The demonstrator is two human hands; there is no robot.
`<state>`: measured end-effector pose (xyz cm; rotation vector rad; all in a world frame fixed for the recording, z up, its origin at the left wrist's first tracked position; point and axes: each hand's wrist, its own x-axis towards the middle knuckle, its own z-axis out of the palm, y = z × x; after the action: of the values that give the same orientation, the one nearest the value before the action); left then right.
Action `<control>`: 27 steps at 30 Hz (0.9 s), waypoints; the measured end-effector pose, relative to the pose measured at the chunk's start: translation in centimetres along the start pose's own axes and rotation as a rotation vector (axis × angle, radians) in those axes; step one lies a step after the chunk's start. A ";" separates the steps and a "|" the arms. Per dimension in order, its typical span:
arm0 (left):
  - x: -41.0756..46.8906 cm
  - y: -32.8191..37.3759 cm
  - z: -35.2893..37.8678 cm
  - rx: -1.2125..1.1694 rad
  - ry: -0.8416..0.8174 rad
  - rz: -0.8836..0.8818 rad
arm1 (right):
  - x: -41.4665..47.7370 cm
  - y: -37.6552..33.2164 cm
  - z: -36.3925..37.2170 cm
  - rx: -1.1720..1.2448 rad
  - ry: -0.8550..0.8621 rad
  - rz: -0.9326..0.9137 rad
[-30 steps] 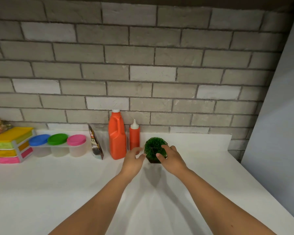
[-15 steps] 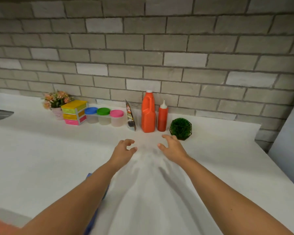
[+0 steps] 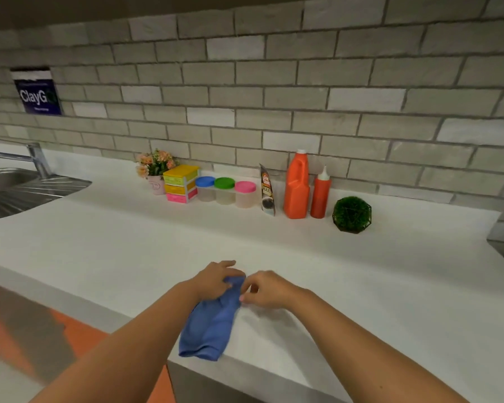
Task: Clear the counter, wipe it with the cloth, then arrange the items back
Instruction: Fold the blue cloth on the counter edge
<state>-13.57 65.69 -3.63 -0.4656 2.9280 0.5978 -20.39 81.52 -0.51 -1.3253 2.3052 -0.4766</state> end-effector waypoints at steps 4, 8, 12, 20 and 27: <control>0.4 -0.8 1.0 0.170 -0.079 0.017 | 0.6 -2.4 3.1 -0.002 -0.069 0.092; 0.5 -1.9 1.1 0.113 -0.027 0.099 | 1.3 -4.3 5.4 0.068 -0.013 0.191; 0.9 -2.5 0.3 0.056 -0.055 0.146 | 1.9 -6.6 7.9 0.072 0.071 0.404; 0.8 -4.2 -0.6 -0.298 0.046 0.194 | 3.7 -8.5 8.6 0.016 0.226 0.482; -0.7 -9.3 -4.3 -0.412 0.191 0.141 | 7.4 -11.5 6.9 0.025 0.296 0.401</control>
<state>-10.16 56.04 -2.92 -0.3724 3.0305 1.2542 -11.71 68.99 -2.13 -0.7871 2.7075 -0.5926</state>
